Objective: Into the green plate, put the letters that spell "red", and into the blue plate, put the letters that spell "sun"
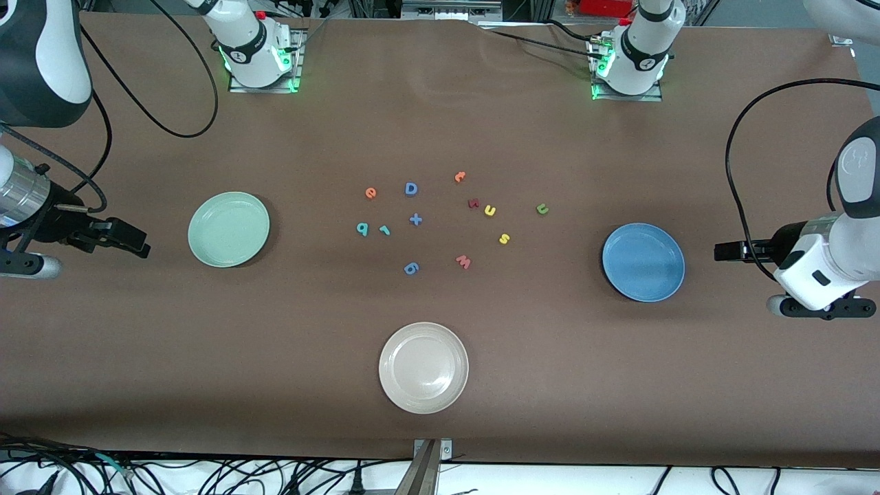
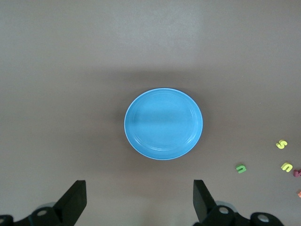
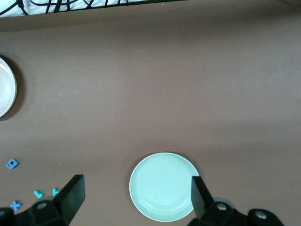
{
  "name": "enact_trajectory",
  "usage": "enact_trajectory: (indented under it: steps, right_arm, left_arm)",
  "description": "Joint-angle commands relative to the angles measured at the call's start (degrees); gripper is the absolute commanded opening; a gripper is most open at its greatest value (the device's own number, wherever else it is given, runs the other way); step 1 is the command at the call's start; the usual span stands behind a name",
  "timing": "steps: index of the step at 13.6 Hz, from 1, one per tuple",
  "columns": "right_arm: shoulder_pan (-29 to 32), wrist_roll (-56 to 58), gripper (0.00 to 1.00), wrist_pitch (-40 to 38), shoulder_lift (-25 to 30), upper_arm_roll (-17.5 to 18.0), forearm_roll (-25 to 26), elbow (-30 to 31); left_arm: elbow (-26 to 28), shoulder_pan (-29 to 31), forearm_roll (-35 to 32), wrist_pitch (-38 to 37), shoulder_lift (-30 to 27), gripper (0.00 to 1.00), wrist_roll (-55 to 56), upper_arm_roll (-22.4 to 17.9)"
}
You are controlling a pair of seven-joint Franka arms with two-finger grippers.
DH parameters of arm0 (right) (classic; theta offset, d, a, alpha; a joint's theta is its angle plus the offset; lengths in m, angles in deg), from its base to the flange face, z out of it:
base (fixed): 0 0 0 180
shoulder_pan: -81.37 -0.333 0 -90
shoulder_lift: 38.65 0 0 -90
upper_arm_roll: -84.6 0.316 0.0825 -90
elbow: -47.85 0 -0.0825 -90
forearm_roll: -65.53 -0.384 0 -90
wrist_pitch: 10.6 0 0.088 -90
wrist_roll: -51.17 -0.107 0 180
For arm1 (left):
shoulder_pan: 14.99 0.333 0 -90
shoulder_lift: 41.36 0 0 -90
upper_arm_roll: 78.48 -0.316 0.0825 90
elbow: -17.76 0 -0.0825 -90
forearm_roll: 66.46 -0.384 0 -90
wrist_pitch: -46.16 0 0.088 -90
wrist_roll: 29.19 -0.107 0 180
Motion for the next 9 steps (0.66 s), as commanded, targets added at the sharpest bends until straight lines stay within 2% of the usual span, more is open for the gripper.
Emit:
enact_trajectory:
  steps: [1, 4, 6, 9]
  right_arm:
    - [0.07, -0.74, 1.0, 0.51, 1.24, 0.11, 0.61, 1.02]
    - [0.25, -0.65, 1.0, 0.25, 0.97, 0.03, 0.43, -0.12]
    - [0.51, -0.65, 1.0, 0.16, 1.06, -0.24, -2.28, -0.38]
    - [0.43, -0.39, 1.0, -0.02, 1.33, -0.59, -3.35, -0.73]
  left_arm:
    - [0.09, 1.59, 1.41, -0.5, -0.57, 1.0, -0.38, -0.16]
    - [0.44, 2.57, 1.06, -4.79, -2.84, 1.0, -0.55, -0.16]
    - [0.35, 3.19, 0.71, -8.48, -4.78, 1.0, -0.47, -0.16]
    - [0.09, 3.36, 0.01, -9.39, -3.75, 1.0, -0.47, -0.34]
